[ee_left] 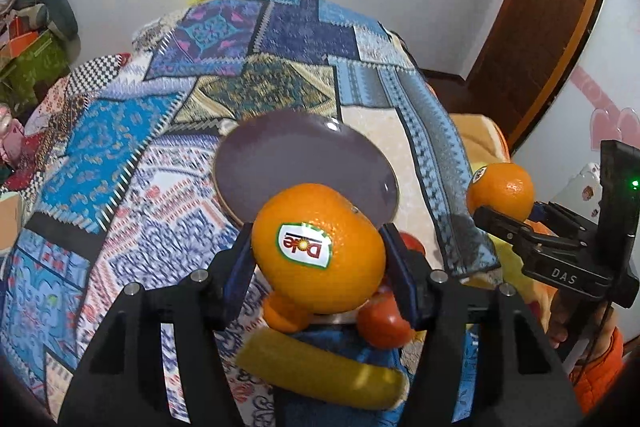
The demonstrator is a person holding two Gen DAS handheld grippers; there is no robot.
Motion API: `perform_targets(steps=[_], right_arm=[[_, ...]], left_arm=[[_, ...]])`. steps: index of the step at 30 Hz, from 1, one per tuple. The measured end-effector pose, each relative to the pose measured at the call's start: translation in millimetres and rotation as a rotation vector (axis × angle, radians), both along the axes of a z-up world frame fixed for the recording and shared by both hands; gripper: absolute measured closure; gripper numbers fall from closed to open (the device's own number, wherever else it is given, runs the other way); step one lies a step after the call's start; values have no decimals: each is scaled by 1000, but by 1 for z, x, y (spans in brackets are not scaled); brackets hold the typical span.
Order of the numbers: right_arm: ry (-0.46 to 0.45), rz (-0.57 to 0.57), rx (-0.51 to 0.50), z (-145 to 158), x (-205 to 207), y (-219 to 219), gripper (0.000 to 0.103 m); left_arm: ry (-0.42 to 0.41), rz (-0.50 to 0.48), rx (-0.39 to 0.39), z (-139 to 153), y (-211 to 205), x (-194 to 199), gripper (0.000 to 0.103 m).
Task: Organize fruits
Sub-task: 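Carry both oranges onto the purple plate and open both tools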
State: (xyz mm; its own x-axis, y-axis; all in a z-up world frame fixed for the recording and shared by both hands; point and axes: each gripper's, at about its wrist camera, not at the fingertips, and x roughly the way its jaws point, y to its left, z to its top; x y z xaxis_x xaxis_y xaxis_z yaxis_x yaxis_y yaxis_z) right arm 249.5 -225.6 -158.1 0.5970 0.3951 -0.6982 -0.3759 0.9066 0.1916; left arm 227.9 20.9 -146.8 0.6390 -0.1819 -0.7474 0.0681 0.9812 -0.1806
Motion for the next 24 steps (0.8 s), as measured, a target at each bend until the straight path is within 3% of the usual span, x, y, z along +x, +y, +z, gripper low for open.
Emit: perform_targets(steps=[14,24], right_arm=[[-80,63,35,24,38,45,37],[-82,123,11,22,68,86,37]], left_arm=[[-68,33,31,30,21,40,43],[-38,48,31,20,38,86,43]])
